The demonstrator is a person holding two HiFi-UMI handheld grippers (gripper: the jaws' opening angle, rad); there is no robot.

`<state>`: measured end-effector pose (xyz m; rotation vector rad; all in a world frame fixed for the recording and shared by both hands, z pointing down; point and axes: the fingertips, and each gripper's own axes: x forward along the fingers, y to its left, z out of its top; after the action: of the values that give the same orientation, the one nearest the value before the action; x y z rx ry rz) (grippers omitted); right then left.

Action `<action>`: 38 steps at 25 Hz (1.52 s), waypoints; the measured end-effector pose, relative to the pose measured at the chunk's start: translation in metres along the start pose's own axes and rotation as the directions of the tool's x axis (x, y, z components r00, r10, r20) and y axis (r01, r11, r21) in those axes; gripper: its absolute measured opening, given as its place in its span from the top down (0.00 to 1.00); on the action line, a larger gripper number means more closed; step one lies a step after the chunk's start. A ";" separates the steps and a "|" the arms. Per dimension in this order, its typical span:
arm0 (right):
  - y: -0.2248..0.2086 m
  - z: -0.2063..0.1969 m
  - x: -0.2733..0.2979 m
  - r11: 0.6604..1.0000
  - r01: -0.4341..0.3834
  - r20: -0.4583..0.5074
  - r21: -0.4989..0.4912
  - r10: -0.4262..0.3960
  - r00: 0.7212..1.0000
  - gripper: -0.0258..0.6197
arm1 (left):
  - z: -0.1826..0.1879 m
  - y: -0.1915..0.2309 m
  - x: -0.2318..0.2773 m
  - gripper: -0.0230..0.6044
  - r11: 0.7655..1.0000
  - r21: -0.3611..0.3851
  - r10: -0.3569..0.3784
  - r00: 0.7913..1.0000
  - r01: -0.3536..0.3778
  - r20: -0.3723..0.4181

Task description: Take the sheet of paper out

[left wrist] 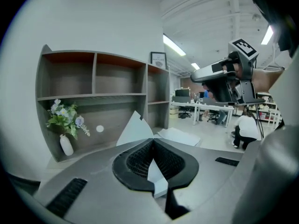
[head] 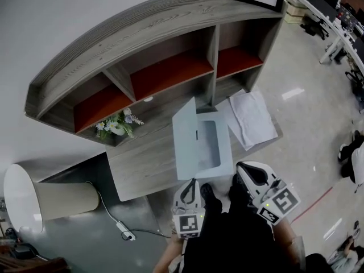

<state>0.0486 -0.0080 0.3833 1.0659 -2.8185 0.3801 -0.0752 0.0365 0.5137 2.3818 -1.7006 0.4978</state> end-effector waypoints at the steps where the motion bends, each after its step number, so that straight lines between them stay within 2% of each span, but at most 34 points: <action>1: 0.001 0.000 0.002 1.000 -0.004 -0.001 -0.001 0.004 1.000 0.94 | 0.000 0.003 -0.002 0.94 1.000 -0.011 0.009 1.000 -0.009 0.002; 7: 0.004 0.001 0.011 1.000 -0.030 -0.003 -0.005 0.030 1.000 0.94 | -0.002 0.020 -0.010 0.94 0.994 -0.085 0.069 0.997 -0.068 0.015; 12: 0.008 0.003 0.020 0.999 -0.047 -0.004 -0.011 0.047 0.999 0.94 | -0.003 0.041 -0.019 0.94 0.980 -0.157 0.129 0.991 -0.124 0.020; 22: 0.014 0.003 0.037 0.998 -0.064 -0.016 -0.015 0.064 0.998 0.94 | -0.009 0.082 -0.033 0.94 0.936 -0.267 0.243 0.970 -0.228 0.022; 38: 0.018 -0.011 0.061 0.997 -0.042 -0.082 -0.061 0.037 0.996 0.94 | -0.037 0.137 -0.057 0.94 0.867 -0.367 0.354 0.935 -0.338 -0.024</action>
<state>-0.0090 -0.0313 0.4013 0.9621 -2.7643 0.3288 -0.2268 0.0537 0.5196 1.8485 -2.0450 0.1490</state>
